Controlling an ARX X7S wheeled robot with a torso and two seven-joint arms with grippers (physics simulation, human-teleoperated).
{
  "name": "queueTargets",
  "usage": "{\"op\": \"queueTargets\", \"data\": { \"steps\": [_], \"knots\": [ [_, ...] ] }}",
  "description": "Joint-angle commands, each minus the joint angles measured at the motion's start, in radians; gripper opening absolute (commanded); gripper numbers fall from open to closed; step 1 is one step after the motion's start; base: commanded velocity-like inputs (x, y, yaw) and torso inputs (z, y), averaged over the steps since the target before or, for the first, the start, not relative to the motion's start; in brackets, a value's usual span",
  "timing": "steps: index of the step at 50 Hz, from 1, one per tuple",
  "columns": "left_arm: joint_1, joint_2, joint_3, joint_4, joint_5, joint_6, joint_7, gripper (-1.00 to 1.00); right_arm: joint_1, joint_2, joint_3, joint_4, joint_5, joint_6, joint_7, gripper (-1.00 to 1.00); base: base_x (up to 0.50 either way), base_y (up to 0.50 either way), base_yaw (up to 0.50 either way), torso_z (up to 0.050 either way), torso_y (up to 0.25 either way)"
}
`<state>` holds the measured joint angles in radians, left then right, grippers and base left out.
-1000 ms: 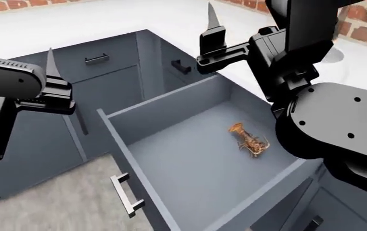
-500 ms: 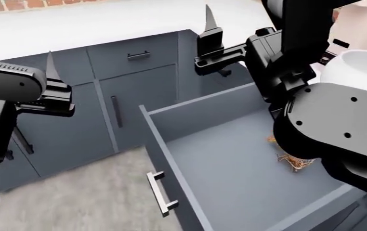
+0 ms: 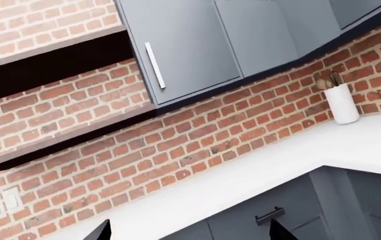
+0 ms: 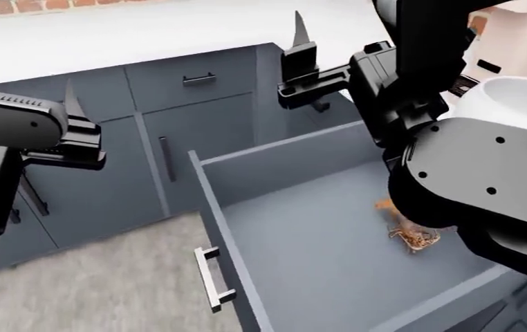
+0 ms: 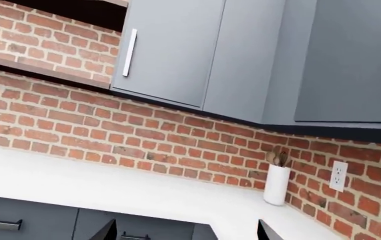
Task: Place the bar in the bowl and close the drawer.
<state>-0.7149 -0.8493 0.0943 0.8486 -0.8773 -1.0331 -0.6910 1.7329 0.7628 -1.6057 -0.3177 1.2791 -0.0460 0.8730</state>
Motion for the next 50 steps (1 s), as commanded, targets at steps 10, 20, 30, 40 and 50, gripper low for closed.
{"op": "queueTargets", "data": {
  "steps": [10,20,30,40,50],
  "knots": [
    [0.009,-0.010,0.007,0.007,0.002,0.003,-0.008,1.00,0.024,-0.009,0.009,-0.003,0.012,0.032,-0.005,1.00,0.30,-0.13,0.00,0.000,0.000],
    [0.006,-0.019,-0.005,0.013,-0.014,-0.003,-0.014,1.00,0.029,-0.010,0.015,-0.003,0.015,0.039,-0.008,1.00,0.06,0.11,0.00,0.000,0.000],
    [0.005,-0.020,0.000,0.012,-0.009,0.000,-0.019,1.00,0.028,-0.017,0.018,0.006,0.023,0.048,-0.009,1.00,0.10,0.13,0.00,0.000,0.000],
    [0.012,-0.022,0.008,0.007,0.002,0.009,-0.018,1.00,0.027,-0.018,0.020,0.003,0.019,0.053,-0.008,1.00,0.22,-0.09,0.00,0.000,0.000],
    [0.028,-0.028,0.006,0.008,0.007,0.021,-0.019,1.00,0.016,-0.024,0.024,0.011,0.022,0.049,-0.014,1.00,0.17,-0.07,0.00,0.000,0.000]
  ]
}}
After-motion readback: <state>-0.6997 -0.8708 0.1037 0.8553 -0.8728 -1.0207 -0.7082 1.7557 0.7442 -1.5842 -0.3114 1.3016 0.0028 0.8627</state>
